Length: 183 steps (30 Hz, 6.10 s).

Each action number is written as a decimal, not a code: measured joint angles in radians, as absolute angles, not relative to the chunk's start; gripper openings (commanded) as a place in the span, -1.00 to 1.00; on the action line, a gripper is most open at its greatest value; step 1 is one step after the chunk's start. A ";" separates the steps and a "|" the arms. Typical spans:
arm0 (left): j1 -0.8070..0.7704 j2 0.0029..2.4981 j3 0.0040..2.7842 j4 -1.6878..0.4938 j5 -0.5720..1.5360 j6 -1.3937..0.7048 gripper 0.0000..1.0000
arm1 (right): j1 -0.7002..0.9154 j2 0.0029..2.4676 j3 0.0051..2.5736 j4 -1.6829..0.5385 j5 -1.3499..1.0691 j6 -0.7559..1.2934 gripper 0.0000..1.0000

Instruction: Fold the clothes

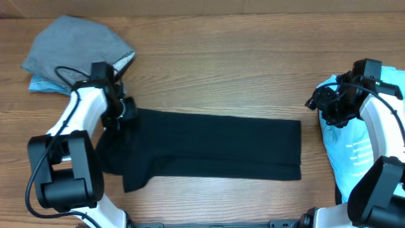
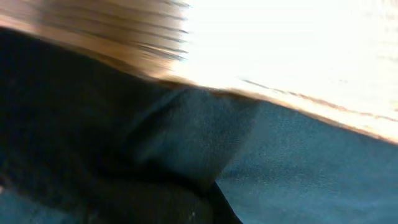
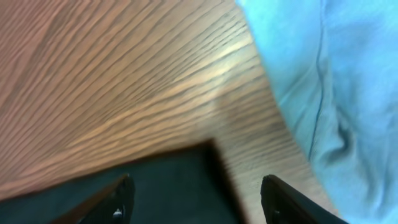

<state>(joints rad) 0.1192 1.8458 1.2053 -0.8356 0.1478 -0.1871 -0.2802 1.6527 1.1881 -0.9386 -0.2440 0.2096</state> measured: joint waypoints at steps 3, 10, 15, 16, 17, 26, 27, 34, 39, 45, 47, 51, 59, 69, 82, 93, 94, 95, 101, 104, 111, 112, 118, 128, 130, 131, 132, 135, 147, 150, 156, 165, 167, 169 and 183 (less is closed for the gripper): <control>0.134 1.844 1.205 -0.836 0.166 -0.187 -0.80 | -0.282 1.653 1.150 -0.873 -0.227 0.210 0.40; 0.131 1.844 1.205 -0.837 0.191 -0.186 -0.46 | -0.294 1.655 1.073 -0.777 -0.230 0.210 0.25; 0.131 1.844 1.205 -0.838 0.223 -0.187 -0.34 | -0.284 1.697 1.009 -0.750 -0.270 0.210 0.17; 0.131 1.844 1.205 -0.838 0.229 -0.187 -0.35 | -0.279 1.715 0.993 -0.737 -0.288 0.205 0.16; 0.131 1.844 1.205 -0.839 0.233 -0.187 -0.35 | -0.274 1.732 0.976 -0.723 -0.310 0.198 0.16; 0.131 1.844 1.206 -0.855 0.248 -0.187 -0.35 | -0.249 1.767 0.952 -0.694 -0.415 0.167 -0.17; 0.131 1.844 1.206 -0.857 0.249 -0.187 -0.35 | -0.244 1.769 0.952 -0.700 -0.421 0.161 -0.23; 0.131 1.844 1.206 -0.860 0.252 -0.183 -0.44 | -0.221 1.776 0.943 -0.720 -0.426 0.142 -0.68; 0.131 1.843 1.206 -0.863 0.284 -0.153 -0.31 | -0.221 1.777 0.942 -0.719 -0.403 0.159 -0.75; 0.131 1.818 1.206 -0.871 0.352 -0.123 -0.52 | -0.221 1.777 0.942 -0.708 -0.392 0.161 -0.77; 0.131 1.809 1.206 -0.872 0.361 -0.111 -0.84 | -0.221 1.777 0.942 -0.706 -0.392 0.161 -0.77; 0.131 1.806 1.206 -0.849 0.347 -0.093 -0.92 | -0.221 1.777 0.942 -0.705 -0.392 0.161 -0.77; 0.131 1.806 1.207 -0.752 0.215 -0.094 -0.92 | -0.221 1.777 0.942 -0.703 -0.385 0.161 -0.77; 0.131 1.806 1.209 -0.745 0.141 -0.089 0.34 | -0.221 1.777 0.942 -0.703 -0.385 0.161 -0.76; 0.131 1.806 1.201 -0.897 0.213 -0.067 -0.92 | -0.221 1.777 0.942 -0.703 -0.385 0.161 -0.76; 0.190 1.806 1.197 -0.796 0.222 -0.091 -0.92 | -0.221 1.777 0.942 -0.706 -0.381 0.161 -0.76; 0.205 1.806 1.197 -0.796 0.231 -0.096 -0.92 | -0.221 1.777 0.942 -0.707 -0.378 0.162 -0.76; 0.218 1.806 1.197 -0.796 0.241 -0.097 -0.92 | -0.221 1.777 0.942 -0.707 -0.377 0.161 -0.76; 0.265 1.806 1.197 -0.788 0.329 -0.102 0.01 | -0.221 1.777 0.942 -0.708 -0.376 0.161 -0.76; 0.265 1.806 1.197 -0.792 0.347 -0.097 0.24 | -0.221 1.777 0.942 -0.709 -0.375 0.162 -0.50; 0.265 1.806 1.197 -0.825 0.364 -0.078 0.29 | -0.219 1.769 0.951 -0.733 -0.393 0.163 -0.10; 0.265 1.806 1.197 -0.830 0.363 -0.074 0.29 | -0.219 1.769 0.953 -0.741 -0.392 0.163 -0.07; 0.265 1.806 1.197 -0.842 0.363 -0.067 0.25 | -0.219 1.759 0.940 -0.727 -0.396 0.167 -0.11; 0.265 1.806 1.197 -0.847 0.362 -0.059 0.16 | -0.221 1.731 0.874 -0.654 -0.360 0.224 -0.77; 0.265 1.806 1.197 -0.850 0.362 -0.055 0.16 | -0.220 1.731 0.874 -0.655 -0.350 0.244 -0.77; 0.265 1.806 1.197 -0.850 0.362 -0.053 0.16 | -0.218 1.730 0.874 -0.654 -0.344 0.259 -0.60; 0.265 1.806 1.197 -0.850 0.362 -0.052 0.16 | -0.216 1.730 0.874 -0.653 -0.342 0.263 -0.21; 0.265 1.806 1.197 -0.850 0.362 -0.049 0.18 | -0.203 1.721 0.883 -0.653 -0.366 0.279 0.12; 0.265 1.806 1.197 -0.850 0.360 -0.048 0.20 | -0.228 1.697 1.004 -0.880 -0.206 0.295 -0.13; 0.265 1.806 1.197 -0.850 0.360 -0.048 0.20 | -0.232 1.664 1.028 -0.899 -0.204 0.298 -0.72; 0.265 1.806 1.197 -0.850 0.360 -0.048 0.22 | -0.227 1.653 1.034 -0.969 -0.212 0.313 -0.89; 0.265 1.806 1.197 -0.850 0.360 -0.048 0.22 | -0.197 1.653 0.992 -0.961 -0.222 0.322 -0.89; 0.265 1.806 1.197 -0.850 0.360 -0.048 0.22 | -0.196 1.653 0.946 -0.913 -0.225 0.334 -0.90; 0.265 1.806 1.197 -0.850 0.359 -0.048 0.22 | -0.196 1.653 0.895 -0.868 -0.230 0.348 -0.89; 0.265 1.806 1.198 -0.851 0.395 -0.046 -0.85 | -0.197 1.609 0.783 -0.727 -0.254 0.415 -0.92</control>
